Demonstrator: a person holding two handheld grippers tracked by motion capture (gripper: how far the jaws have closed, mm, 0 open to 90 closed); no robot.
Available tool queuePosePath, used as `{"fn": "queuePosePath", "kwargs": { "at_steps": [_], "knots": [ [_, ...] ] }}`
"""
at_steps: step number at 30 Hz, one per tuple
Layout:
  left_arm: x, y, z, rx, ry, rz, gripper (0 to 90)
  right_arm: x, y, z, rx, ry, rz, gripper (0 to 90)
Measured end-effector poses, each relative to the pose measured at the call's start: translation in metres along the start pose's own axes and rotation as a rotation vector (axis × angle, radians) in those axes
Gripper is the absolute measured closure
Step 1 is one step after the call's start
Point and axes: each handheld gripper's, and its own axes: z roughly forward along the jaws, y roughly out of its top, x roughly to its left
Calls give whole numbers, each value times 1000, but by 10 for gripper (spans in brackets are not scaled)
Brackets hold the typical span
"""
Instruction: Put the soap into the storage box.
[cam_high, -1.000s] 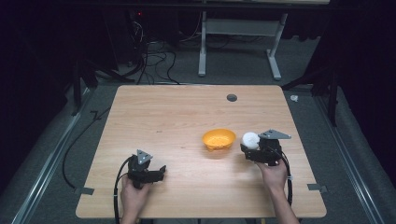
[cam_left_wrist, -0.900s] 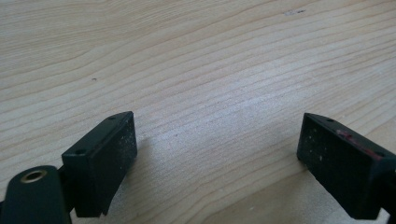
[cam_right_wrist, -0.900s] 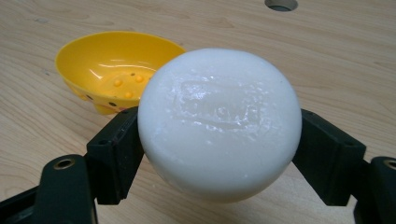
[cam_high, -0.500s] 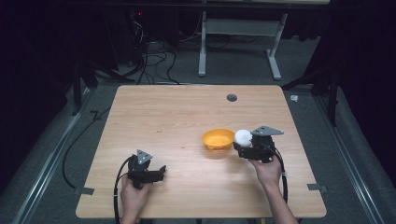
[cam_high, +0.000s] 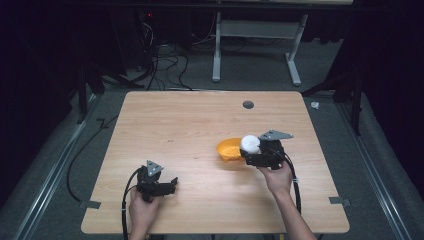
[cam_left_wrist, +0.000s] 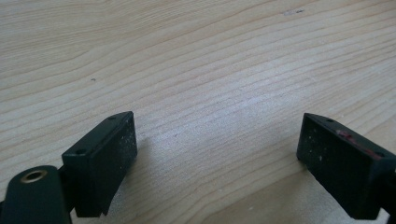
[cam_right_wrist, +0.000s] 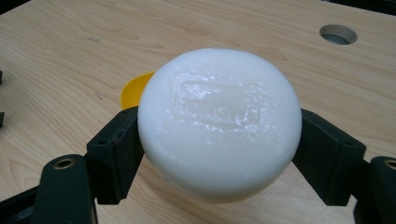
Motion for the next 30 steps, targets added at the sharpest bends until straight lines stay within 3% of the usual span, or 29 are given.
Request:
{"fn": "queuePosePath", "kwargs": {
  "at_steps": [15, 30],
  "knots": [
    [0, 0, 0, 0, -2, 1, 125, 10, 11, 25, 46, 33, -10, 236],
    [0, 0, 0, 0, -2, 2, 125, 10, 11, 49, 88, 26, 3, 236]
  ]
}}
